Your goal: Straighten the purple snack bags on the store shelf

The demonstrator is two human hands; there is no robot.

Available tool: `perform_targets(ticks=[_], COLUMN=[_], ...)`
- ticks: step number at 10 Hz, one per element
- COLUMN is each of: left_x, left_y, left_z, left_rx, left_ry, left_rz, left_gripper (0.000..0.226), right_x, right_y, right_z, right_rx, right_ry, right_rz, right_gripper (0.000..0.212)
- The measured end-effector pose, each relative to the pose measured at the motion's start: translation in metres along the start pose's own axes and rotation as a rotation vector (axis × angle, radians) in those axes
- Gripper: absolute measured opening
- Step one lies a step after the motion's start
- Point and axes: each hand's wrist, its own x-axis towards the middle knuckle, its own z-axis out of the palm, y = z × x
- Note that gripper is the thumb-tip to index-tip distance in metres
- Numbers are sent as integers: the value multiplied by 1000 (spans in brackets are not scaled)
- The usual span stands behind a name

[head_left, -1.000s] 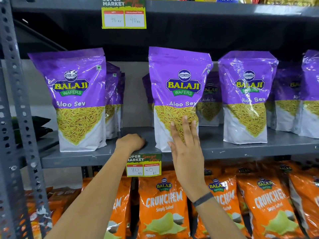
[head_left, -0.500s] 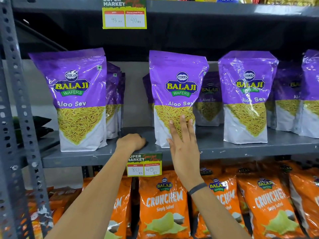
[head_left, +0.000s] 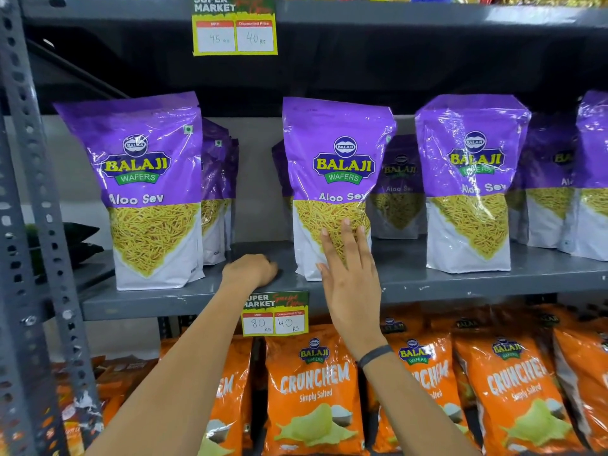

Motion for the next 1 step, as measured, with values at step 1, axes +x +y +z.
perform_targets(ticks=[1], left_x=[-8], left_y=[5], left_z=[-2], left_rx=[-4], left_ry=[107], left_rz=[30], left_gripper=[49], right_x=[0], right_y=[6], right_z=[-9], right_rx=[220], right_ry=[15], right_rz=[35], right_gripper=[52])
